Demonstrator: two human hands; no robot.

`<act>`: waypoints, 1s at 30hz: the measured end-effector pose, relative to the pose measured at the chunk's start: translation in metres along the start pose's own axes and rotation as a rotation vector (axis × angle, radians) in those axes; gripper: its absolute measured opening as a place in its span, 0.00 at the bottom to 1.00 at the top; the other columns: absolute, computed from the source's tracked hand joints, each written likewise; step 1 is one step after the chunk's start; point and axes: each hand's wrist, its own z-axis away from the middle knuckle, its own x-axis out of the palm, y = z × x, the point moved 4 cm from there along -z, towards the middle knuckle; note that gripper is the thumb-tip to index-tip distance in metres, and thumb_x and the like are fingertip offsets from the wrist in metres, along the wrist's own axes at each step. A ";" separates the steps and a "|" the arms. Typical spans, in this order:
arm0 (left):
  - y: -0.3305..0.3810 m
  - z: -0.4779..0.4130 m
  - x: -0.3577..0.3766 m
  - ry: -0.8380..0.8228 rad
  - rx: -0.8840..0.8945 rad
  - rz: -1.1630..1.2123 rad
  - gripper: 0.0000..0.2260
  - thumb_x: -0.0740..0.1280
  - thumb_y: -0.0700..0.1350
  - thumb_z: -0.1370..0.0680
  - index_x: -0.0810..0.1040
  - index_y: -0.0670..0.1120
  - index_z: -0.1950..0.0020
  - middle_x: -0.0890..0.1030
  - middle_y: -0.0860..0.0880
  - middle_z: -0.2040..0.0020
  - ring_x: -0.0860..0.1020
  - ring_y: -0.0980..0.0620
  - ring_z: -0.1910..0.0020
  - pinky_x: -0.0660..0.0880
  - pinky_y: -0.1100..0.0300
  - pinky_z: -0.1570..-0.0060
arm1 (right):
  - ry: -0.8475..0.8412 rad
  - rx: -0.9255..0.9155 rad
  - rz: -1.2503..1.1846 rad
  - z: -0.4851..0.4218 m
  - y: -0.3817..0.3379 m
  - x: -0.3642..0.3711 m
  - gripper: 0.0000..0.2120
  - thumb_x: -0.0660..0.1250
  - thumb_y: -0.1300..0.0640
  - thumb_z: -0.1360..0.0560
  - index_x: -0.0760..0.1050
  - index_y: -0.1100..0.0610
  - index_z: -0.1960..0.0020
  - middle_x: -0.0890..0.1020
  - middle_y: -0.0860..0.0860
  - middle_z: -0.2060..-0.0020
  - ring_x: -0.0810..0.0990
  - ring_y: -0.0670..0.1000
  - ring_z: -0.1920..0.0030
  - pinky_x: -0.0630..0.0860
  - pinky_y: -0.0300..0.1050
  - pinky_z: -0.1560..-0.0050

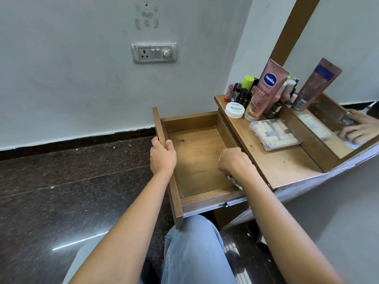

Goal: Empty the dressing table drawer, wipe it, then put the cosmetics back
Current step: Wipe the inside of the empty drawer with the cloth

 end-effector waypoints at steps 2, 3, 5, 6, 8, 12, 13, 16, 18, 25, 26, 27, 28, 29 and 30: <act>0.000 0.001 0.000 0.000 0.003 -0.002 0.24 0.55 0.53 0.18 0.57 0.46 0.24 0.73 0.42 0.35 0.75 0.40 0.40 0.74 0.46 0.46 | 0.340 0.043 -0.079 0.012 0.000 -0.007 0.20 0.61 0.62 0.22 0.65 0.67 0.32 0.67 0.61 0.37 0.72 0.62 0.41 0.74 0.51 0.45; -0.001 0.002 0.000 -0.002 0.002 0.003 0.24 0.55 0.53 0.18 0.57 0.46 0.24 0.73 0.42 0.35 0.75 0.40 0.40 0.74 0.46 0.46 | 0.455 0.040 -0.092 0.013 -0.001 -0.006 0.20 0.61 0.63 0.22 0.64 0.66 0.32 0.67 0.60 0.37 0.72 0.61 0.41 0.74 0.50 0.45; -0.001 0.003 -0.001 -0.007 0.002 0.018 0.24 0.55 0.53 0.18 0.57 0.46 0.24 0.73 0.42 0.35 0.76 0.41 0.41 0.75 0.46 0.46 | 0.612 0.008 -0.101 0.001 -0.001 -0.001 0.18 0.61 0.64 0.23 0.66 0.65 0.33 0.70 0.61 0.40 0.75 0.61 0.45 0.75 0.48 0.50; -0.001 0.004 -0.002 -0.008 0.001 0.024 0.24 0.55 0.53 0.18 0.57 0.46 0.24 0.73 0.42 0.34 0.75 0.41 0.40 0.76 0.45 0.46 | 0.674 0.007 -0.093 -0.007 0.000 0.000 0.17 0.61 0.65 0.23 0.68 0.66 0.35 0.73 0.62 0.43 0.77 0.61 0.49 0.76 0.48 0.53; -0.001 0.004 -0.003 -0.013 -0.001 0.033 0.24 0.55 0.53 0.18 0.57 0.46 0.24 0.73 0.42 0.34 0.75 0.40 0.40 0.76 0.44 0.45 | 0.717 0.013 -0.024 -0.021 0.001 -0.001 0.13 0.66 0.67 0.27 0.74 0.68 0.43 0.78 0.63 0.52 0.80 0.60 0.58 0.78 0.48 0.64; 0.000 0.005 -0.004 -0.019 -0.001 0.047 0.24 0.55 0.54 0.18 0.57 0.47 0.24 0.73 0.43 0.35 0.76 0.41 0.41 0.76 0.43 0.45 | 0.662 -0.042 0.173 -0.042 -0.003 0.006 0.11 0.75 0.65 0.37 0.80 0.66 0.55 0.81 0.59 0.63 0.80 0.56 0.65 0.75 0.42 0.74; 0.000 0.005 -0.004 -0.020 -0.004 0.050 0.24 0.55 0.54 0.18 0.57 0.47 0.24 0.74 0.43 0.35 0.76 0.41 0.41 0.76 0.43 0.45 | 0.645 -0.048 0.215 -0.047 -0.005 0.009 0.12 0.75 0.63 0.36 0.81 0.66 0.53 0.82 0.59 0.62 0.81 0.54 0.63 0.76 0.41 0.74; 0.001 0.006 -0.004 -0.020 -0.008 0.055 0.24 0.55 0.54 0.18 0.57 0.47 0.24 0.73 0.43 0.35 0.76 0.41 0.41 0.76 0.43 0.46 | 0.594 -0.005 0.287 -0.059 -0.009 0.010 0.19 0.67 0.61 0.26 0.75 0.69 0.39 0.81 0.61 0.47 0.81 0.54 0.53 0.79 0.40 0.66; 0.002 0.006 -0.003 -0.020 -0.004 0.060 0.24 0.55 0.54 0.18 0.58 0.47 0.24 0.74 0.43 0.35 0.76 0.42 0.42 0.76 0.43 0.46 | 0.581 0.012 0.346 -0.070 -0.012 0.013 0.22 0.58 0.62 0.20 0.62 0.74 0.31 0.72 0.66 0.35 0.76 0.57 0.41 0.78 0.43 0.52; 0.001 0.006 -0.003 -0.024 -0.007 0.067 0.24 0.55 0.54 0.18 0.57 0.47 0.24 0.73 0.44 0.35 0.75 0.42 0.40 0.75 0.44 0.44 | 0.505 -0.046 0.094 -0.106 -0.034 -0.019 0.31 0.57 0.59 0.20 0.47 0.72 0.26 0.60 0.66 0.28 0.63 0.60 0.28 0.69 0.47 0.34; 0.001 0.006 -0.003 -0.020 -0.007 0.067 0.24 0.55 0.54 0.18 0.58 0.47 0.24 0.73 0.44 0.35 0.75 0.42 0.40 0.75 0.44 0.44 | 0.500 -0.061 0.038 -0.112 -0.037 -0.024 0.32 0.57 0.59 0.20 0.45 0.71 0.25 0.58 0.66 0.27 0.62 0.59 0.28 0.67 0.48 0.33; 0.001 0.006 -0.003 -0.016 -0.006 0.066 0.24 0.55 0.54 0.18 0.58 0.47 0.24 0.74 0.44 0.35 0.75 0.42 0.40 0.75 0.44 0.44 | 0.487 -0.076 -0.001 -0.117 -0.041 -0.028 0.33 0.58 0.60 0.20 0.44 0.70 0.25 0.56 0.65 0.26 0.61 0.59 0.27 0.66 0.49 0.32; 0.002 0.006 -0.004 -0.013 -0.005 0.066 0.24 0.55 0.54 0.18 0.58 0.47 0.24 0.74 0.44 0.35 0.75 0.42 0.40 0.75 0.45 0.44 | 0.471 -0.085 -0.035 -0.121 -0.044 -0.031 0.33 0.58 0.61 0.21 0.43 0.70 0.24 0.54 0.64 0.25 0.60 0.59 0.26 0.65 0.50 0.31; 0.002 0.006 -0.004 -0.010 -0.005 0.068 0.23 0.55 0.54 0.18 0.58 0.47 0.24 0.74 0.44 0.36 0.75 0.42 0.40 0.75 0.46 0.44 | 0.453 -0.095 -0.068 -0.125 -0.048 -0.033 0.33 0.58 0.61 0.21 0.43 0.69 0.24 0.52 0.64 0.24 0.59 0.59 0.26 0.64 0.51 0.31; 0.002 0.006 -0.004 -0.010 -0.004 0.073 0.23 0.55 0.53 0.18 0.58 0.47 0.24 0.74 0.44 0.36 0.75 0.42 0.40 0.75 0.46 0.44 | 0.445 -0.099 -0.103 -0.128 -0.051 -0.034 0.34 0.59 0.61 0.21 0.43 0.69 0.24 0.51 0.64 0.24 0.58 0.59 0.25 0.63 0.51 0.30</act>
